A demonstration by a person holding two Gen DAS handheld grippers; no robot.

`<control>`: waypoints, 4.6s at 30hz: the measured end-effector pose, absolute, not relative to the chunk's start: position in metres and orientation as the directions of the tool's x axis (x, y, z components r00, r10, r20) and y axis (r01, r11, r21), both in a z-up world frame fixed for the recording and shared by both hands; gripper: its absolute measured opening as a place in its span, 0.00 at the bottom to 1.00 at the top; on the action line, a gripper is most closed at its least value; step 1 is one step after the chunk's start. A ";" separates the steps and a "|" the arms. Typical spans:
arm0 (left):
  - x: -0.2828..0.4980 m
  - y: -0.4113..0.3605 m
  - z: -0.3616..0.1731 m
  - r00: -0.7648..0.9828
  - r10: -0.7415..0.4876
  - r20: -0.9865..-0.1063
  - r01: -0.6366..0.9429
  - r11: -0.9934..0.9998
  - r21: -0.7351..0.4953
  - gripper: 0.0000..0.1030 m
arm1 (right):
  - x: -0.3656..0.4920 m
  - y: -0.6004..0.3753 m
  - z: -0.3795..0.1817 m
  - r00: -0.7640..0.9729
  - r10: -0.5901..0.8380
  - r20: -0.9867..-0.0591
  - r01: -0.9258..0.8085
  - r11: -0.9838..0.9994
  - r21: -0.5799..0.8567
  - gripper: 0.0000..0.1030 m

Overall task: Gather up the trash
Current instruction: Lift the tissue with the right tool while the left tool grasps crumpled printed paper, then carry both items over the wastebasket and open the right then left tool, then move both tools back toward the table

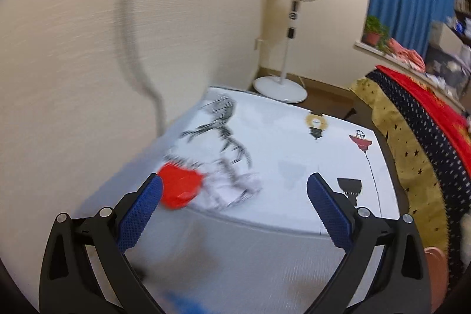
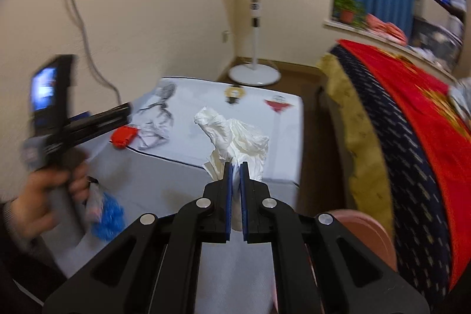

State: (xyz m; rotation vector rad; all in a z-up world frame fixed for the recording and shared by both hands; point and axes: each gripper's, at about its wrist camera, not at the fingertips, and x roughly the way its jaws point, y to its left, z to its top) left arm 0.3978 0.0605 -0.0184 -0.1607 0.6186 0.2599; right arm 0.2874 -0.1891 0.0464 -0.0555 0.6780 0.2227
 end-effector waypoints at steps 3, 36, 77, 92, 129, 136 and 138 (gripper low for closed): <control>0.429 0.050 -0.040 0.789 0.157 -0.594 -0.252 0.964 -0.080 0.92 | 0.272 -0.222 0.040 0.777 0.112 -0.620 -0.136 0.991 0.009 0.05; 0.478 0.052 -0.081 0.721 0.100 -0.686 -0.151 0.988 -0.016 0.11 | 0.287 -0.265 0.010 0.748 0.091 -0.658 -0.121 0.993 0.000 0.06; 0.299 -0.214 -0.018 0.554 -0.389 -0.736 0.423 0.893 -0.154 0.11 | 0.242 -0.377 -0.003 0.691 0.079 -0.719 -0.034 0.996 0.077 0.06; 0.303 -0.220 -0.026 0.529 -0.422 -0.736 0.442 0.878 -0.185 0.11 | 0.248 -0.380 -0.015 0.678 0.028 -0.735 0.036 0.997 0.071 0.41; 0.238 -0.150 0.029 0.690 -0.125 -0.713 0.222 0.974 0.045 0.88 | 0.193 -0.317 0.046 0.779 0.081 -0.622 -0.076 0.997 0.034 0.88; 0.149 -0.089 0.066 0.722 -0.050 -0.690 0.124 0.991 0.058 0.88 | 0.115 -0.282 0.081 0.813 0.152 -0.563 -0.112 0.988 0.105 0.90; 0.126 -0.079 0.073 0.729 -0.035 -0.684 0.103 0.993 0.059 0.88 | 0.089 -0.276 0.089 0.821 0.156 -0.549 -0.113 0.987 0.112 0.90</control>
